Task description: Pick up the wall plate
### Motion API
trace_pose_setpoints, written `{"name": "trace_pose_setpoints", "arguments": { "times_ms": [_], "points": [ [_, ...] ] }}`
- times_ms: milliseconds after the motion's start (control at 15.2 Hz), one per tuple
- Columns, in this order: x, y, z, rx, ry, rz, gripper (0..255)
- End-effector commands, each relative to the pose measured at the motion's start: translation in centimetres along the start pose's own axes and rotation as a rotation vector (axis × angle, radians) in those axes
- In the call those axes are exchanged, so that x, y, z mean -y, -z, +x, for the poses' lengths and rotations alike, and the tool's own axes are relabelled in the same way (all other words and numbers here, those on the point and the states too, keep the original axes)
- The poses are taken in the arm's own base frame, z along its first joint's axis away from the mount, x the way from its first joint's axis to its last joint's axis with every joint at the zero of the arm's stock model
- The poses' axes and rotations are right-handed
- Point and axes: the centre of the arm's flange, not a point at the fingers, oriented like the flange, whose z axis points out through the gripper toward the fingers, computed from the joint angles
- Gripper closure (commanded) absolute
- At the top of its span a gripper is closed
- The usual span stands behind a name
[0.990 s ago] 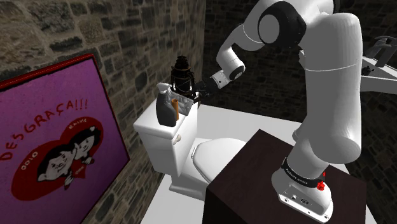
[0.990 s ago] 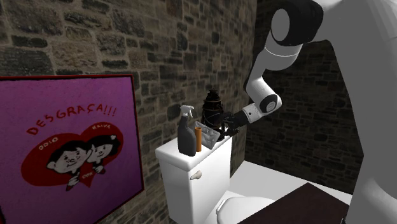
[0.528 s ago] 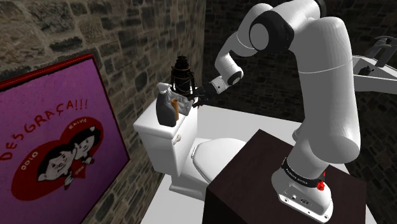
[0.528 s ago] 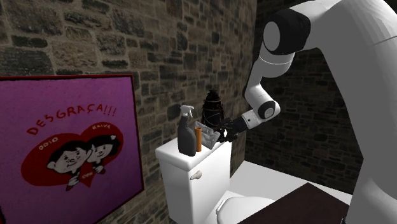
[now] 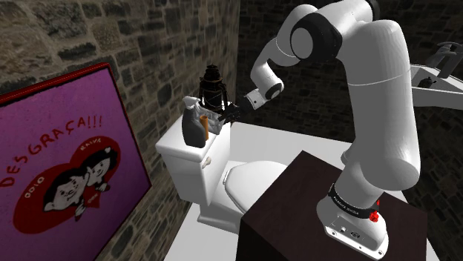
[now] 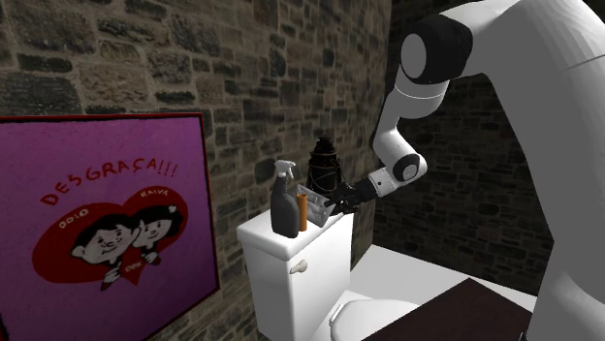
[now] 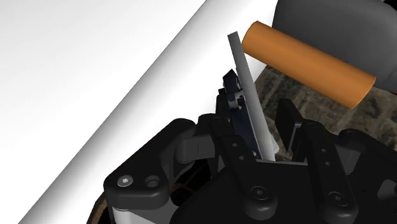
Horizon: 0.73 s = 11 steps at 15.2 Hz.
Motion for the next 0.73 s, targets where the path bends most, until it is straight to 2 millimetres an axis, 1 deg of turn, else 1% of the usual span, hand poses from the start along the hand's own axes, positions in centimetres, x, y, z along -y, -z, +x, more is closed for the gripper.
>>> {"name": "trace_pose_setpoints", "arguments": {
  "times_ms": [0,66,660],
  "points": [
    [0.0,0.0,0.0,0.0,-0.001,-0.001,255],
    [0.0,0.0,-0.1,0.0,-0.001,-0.001,255],
    [3.9,2.2,1.4,0.0,-0.001,-0.001,255]
  ]
}}
